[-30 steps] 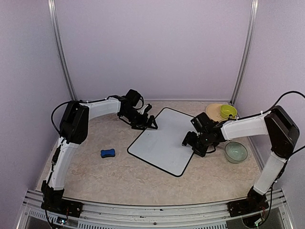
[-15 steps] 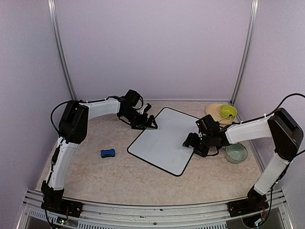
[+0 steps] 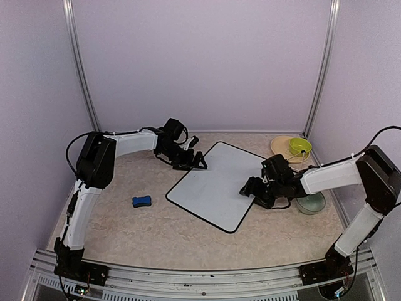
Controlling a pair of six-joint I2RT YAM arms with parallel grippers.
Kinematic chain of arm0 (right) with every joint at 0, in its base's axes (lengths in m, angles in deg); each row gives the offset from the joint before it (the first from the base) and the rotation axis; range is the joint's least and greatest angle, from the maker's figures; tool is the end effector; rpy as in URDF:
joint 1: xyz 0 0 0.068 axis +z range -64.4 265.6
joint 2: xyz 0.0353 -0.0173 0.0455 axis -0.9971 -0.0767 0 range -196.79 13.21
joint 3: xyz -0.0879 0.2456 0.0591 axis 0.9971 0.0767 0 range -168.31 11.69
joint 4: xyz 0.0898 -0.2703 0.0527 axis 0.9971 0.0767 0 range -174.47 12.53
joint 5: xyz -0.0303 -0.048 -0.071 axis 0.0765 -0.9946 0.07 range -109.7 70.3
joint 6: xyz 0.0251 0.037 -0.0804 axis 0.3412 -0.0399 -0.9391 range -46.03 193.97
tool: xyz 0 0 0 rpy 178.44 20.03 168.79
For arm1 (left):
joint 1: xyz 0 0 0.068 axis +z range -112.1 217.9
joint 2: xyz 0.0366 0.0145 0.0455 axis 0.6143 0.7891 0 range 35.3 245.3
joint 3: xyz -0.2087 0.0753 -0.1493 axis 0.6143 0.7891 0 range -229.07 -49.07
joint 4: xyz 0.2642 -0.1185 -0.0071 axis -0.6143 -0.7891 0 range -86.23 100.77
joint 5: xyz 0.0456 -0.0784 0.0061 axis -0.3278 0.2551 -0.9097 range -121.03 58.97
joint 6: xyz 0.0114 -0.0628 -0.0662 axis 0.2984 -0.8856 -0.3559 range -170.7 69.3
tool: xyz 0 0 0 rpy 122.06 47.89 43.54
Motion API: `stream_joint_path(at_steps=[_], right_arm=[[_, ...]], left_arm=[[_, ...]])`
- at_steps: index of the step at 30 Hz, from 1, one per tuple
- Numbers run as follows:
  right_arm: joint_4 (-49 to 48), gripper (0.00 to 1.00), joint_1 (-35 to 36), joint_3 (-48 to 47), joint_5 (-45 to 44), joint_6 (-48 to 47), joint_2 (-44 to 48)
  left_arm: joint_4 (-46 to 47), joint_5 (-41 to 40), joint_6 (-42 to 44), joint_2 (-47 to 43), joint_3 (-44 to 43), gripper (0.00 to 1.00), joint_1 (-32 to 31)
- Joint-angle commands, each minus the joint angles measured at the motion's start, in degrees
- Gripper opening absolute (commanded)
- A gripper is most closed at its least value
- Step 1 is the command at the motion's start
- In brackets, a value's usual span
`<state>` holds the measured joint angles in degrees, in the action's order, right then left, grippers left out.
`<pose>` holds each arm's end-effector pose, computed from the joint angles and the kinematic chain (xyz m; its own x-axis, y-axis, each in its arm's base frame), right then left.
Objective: Erase the whiteboard
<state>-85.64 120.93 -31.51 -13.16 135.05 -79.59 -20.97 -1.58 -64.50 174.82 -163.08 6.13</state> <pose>0.2883 0.2159 0.0844 -0.8520 0.4620 -0.2462 0.2265 0.7494 0.6221 0.4628 -0.3343 0.0943 -0.8577 0.2869 -0.4267 0.4943 0.6885 -0.5307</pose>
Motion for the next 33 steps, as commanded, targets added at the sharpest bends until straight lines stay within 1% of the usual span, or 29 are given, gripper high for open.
stream_joint_path(at_steps=[1, 14, 33], right_arm=[[-21.04, 0.75, 1.67, -2.99, 8.15, -0.82, 4.55], [-21.42, 0.75, 1.49, -5.10, 8.13, -0.51, 4.56], [-21.63, 0.75, 1.49, -7.77, 8.24, -2.40, 5.64]], left_arm=[[-1.92, 12.71, -1.45, 0.84, 2.26, 0.99, -5.08], [-1.48, 12.37, -1.42, 0.06, 3.86, 0.99, -4.97], [-0.87, 12.48, -1.34, -1.07, 5.82, 0.99, -4.17]])
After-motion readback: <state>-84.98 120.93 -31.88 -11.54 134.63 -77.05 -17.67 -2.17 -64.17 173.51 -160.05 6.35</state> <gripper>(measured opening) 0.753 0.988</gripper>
